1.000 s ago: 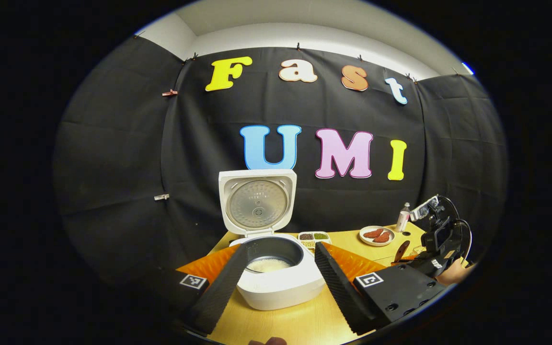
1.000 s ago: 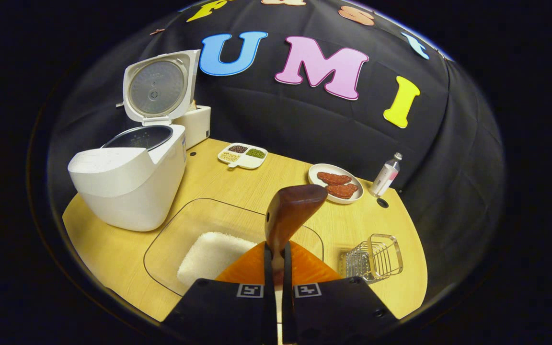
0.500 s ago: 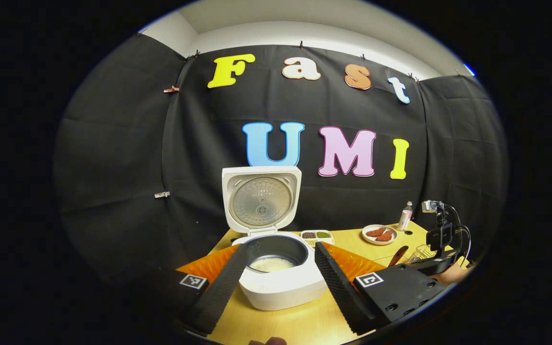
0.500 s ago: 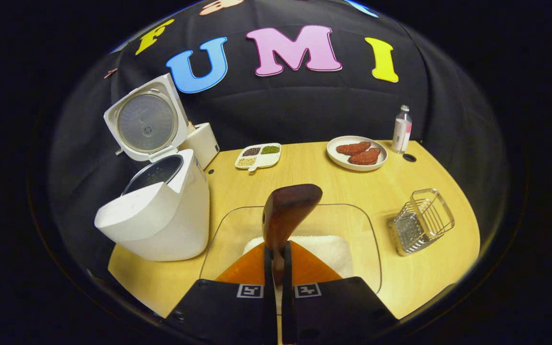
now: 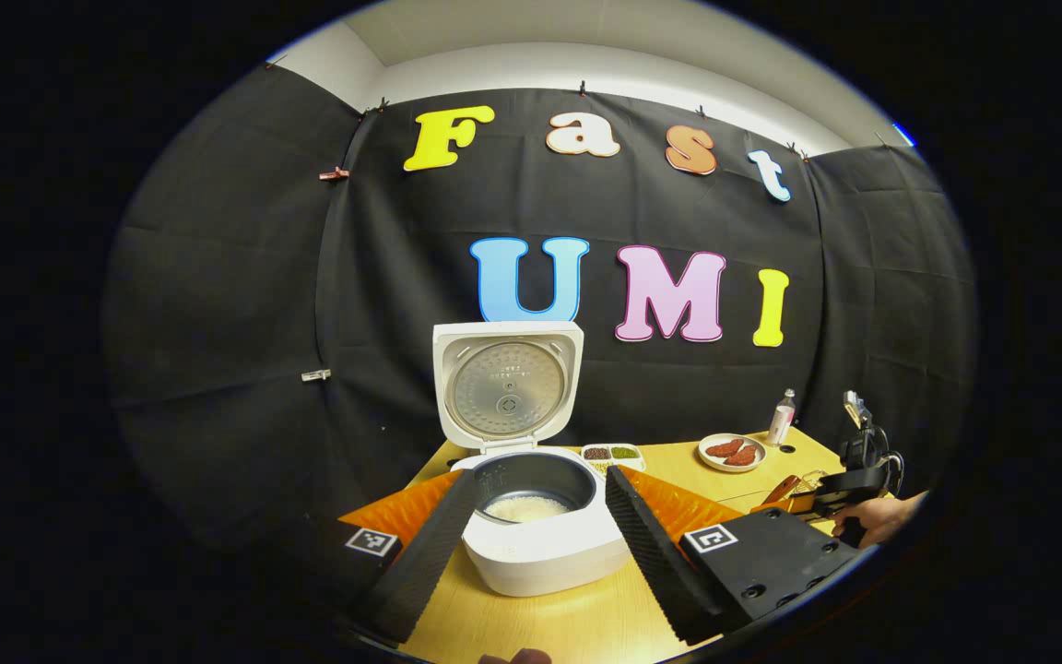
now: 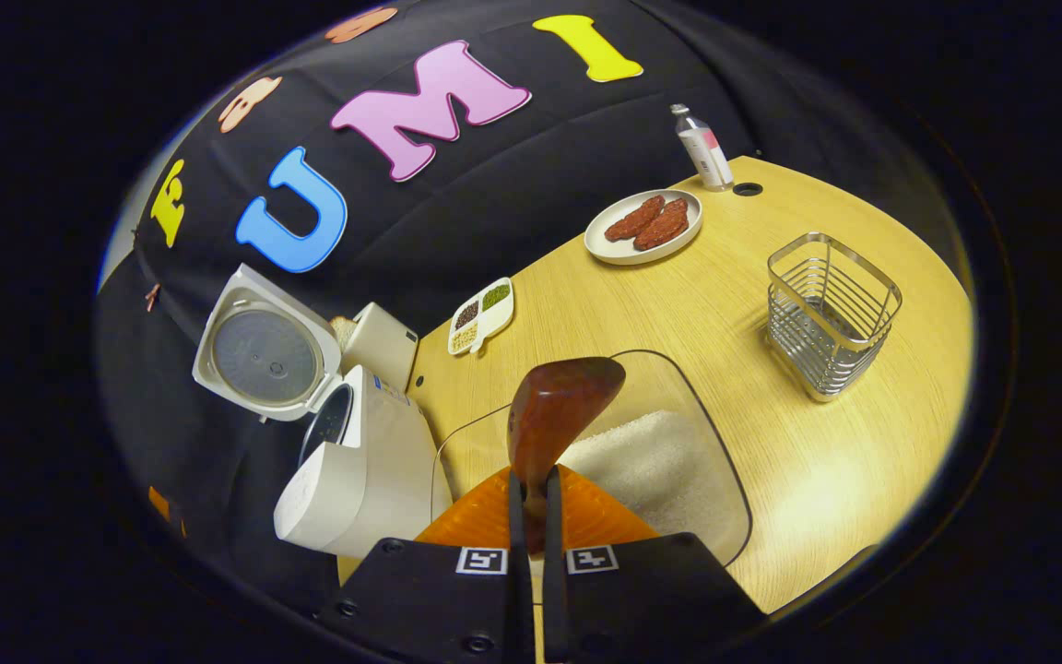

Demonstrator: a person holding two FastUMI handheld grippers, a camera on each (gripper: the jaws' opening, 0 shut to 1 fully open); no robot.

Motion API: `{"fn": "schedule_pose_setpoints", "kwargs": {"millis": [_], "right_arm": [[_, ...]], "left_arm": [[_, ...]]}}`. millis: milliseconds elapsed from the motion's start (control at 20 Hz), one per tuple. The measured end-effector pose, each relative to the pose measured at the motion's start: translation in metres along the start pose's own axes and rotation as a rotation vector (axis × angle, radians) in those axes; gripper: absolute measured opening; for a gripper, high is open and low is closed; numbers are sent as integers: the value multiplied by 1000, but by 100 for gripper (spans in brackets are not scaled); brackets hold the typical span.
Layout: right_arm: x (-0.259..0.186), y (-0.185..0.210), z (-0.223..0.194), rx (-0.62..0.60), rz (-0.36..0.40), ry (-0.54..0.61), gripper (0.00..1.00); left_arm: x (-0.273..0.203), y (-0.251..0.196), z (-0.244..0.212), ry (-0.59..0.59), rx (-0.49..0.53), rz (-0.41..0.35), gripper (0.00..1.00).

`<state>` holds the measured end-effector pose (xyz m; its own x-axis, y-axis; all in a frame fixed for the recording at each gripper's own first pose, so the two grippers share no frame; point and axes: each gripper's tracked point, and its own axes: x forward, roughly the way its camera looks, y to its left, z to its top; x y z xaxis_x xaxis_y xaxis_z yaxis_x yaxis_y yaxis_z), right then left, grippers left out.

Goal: Close the left gripper, press the button to open the rice cooker; take a wooden spoon from the chopstick holder with the right hand, scoop a spoonful of rice and pour it into the rice cooker, then put the wooden spoon back into the chopstick holder.

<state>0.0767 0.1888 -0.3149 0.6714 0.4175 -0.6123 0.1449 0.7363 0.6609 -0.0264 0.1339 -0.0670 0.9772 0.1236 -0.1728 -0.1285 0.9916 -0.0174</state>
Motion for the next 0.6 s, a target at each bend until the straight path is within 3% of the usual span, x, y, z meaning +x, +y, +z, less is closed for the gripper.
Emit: {"fn": "schedule_pose_setpoints", "kwargs": {"millis": [250,300,350,600], "right_arm": [[-18,2,19,86,46,-17,9],[-20,3,23,103,58,-16,13],[-26,5,25,118,74,-13,9],[-45,12,46,198,117,-32,8]], "left_arm": [[-3,0,0,-4,-3,3,97],[-4,1,0,-5,-4,3,97],[-4,0,0,-5,-6,3,97],[-5,-1,-1,-4,-13,2,97]]}}
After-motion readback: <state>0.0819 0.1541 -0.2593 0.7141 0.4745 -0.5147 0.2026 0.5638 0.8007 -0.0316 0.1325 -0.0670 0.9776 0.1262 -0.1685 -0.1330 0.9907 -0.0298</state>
